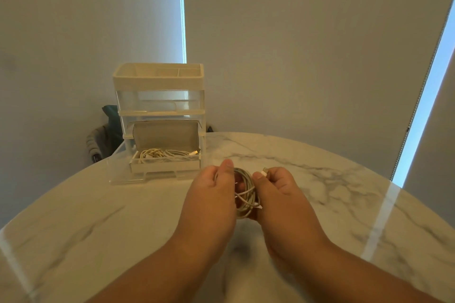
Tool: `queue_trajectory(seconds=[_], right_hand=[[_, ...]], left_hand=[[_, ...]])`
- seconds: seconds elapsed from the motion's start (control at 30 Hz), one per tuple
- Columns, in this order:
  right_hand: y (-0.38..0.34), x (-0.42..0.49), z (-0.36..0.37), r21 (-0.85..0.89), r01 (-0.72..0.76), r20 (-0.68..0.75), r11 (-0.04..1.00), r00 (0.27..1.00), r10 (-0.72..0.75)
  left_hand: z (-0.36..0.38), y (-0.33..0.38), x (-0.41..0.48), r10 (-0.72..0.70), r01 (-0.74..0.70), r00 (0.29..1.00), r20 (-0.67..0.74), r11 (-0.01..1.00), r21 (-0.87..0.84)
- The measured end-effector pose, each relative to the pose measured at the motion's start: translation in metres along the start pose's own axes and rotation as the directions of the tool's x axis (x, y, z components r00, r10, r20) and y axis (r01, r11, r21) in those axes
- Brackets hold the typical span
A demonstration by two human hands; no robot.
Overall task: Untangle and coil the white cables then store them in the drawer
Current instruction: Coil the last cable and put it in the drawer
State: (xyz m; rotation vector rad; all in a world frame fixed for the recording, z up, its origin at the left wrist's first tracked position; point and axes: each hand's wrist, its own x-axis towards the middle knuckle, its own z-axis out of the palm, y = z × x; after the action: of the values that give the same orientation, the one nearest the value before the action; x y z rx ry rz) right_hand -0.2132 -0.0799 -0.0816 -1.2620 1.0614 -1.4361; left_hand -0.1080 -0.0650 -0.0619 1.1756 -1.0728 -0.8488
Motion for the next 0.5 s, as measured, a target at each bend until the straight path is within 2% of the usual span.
queue_trajectory(seconds=[0.17,0.3,0.4,0.5], right_hand=[[0.0051,0.0033,-0.0025,0.042,-0.028,-0.011,0.999,1.000,0.029],[-0.0009,-0.0010,-0.0074,-0.163,0.191,0.085,0.968,0.980,-0.179],[-0.0011,-0.0041,-0.0049,-0.293,0.225,0.252,0.929,0.956,-0.152],[-0.0027,-0.0036,-0.0046,-0.479,0.310,0.380,0.821,0.916,-0.124]], left_hand=[[0.0068,-0.0015,-0.0044,0.015,-0.017,0.999,0.031,0.998,0.059],[0.0069,0.0025,-0.0055,-0.042,0.043,0.999,0.020,0.998,-0.052],[0.0020,0.0036,-0.0009,-0.117,0.115,0.993,-0.011,0.986,-0.125],[-0.0007,0.0027,0.0025,-0.183,0.175,0.983,-0.031,0.968,-0.179]])
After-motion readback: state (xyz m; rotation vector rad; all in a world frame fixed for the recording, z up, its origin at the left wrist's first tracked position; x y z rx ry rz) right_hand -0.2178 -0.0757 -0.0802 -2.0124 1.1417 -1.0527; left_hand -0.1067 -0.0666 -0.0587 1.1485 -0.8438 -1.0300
